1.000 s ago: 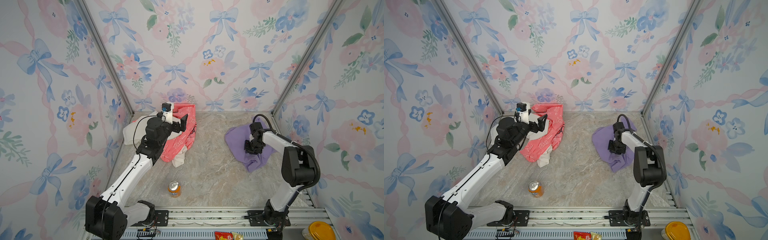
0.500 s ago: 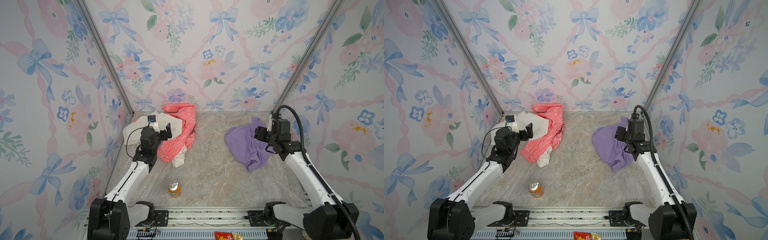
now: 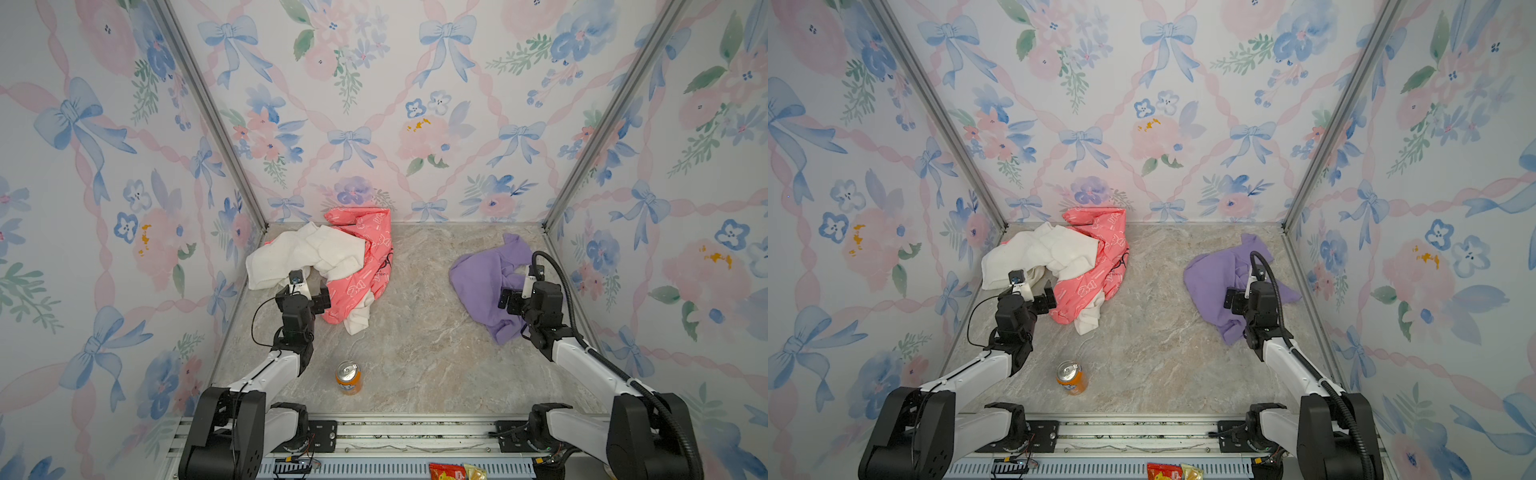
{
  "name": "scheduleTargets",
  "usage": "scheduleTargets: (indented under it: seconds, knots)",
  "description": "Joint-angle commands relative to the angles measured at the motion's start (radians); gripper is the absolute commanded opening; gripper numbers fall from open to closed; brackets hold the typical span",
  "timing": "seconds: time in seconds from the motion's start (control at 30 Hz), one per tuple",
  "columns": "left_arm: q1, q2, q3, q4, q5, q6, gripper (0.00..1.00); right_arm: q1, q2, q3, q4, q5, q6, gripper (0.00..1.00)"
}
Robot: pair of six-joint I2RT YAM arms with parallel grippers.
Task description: Pick out a specific cloth from the pile
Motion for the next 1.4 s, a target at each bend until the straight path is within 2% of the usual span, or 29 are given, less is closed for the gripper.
scheduleTargets:
  seconds: [0.0,0.2,0.37,0.53,0.63,0.77,1.37]
  knots:
    - [0.018,0.040,-0.084,0.255,0.015,0.039,0.98,-0.028,0.053,-0.050,0.242,-0.008,-0.021,1.00]
    - [0.028,0.155,-0.126,0.404,0.048,0.025,0.98,-0.035,0.189,-0.093,0.456,-0.033,-0.034,0.97]
    - [0.033,0.198,-0.095,0.407,0.078,-0.003,0.98,-0.034,0.300,-0.114,0.591,-0.072,-0.042,0.97]
    - [0.035,0.291,-0.135,0.575,0.092,-0.021,0.98,-0.031,0.381,-0.144,0.732,-0.100,-0.051,0.97]
    - [0.034,0.336,-0.120,0.584,0.119,-0.012,0.98,-0.030,0.365,-0.112,0.643,-0.101,-0.058,0.97]
    - [0.019,0.369,-0.116,0.609,0.153,0.023,0.98,-0.022,0.370,-0.105,0.638,-0.100,-0.063,0.97]
    - [-0.006,0.374,-0.110,0.608,0.116,0.044,0.98,-0.018,0.370,-0.101,0.630,-0.095,-0.069,0.97]
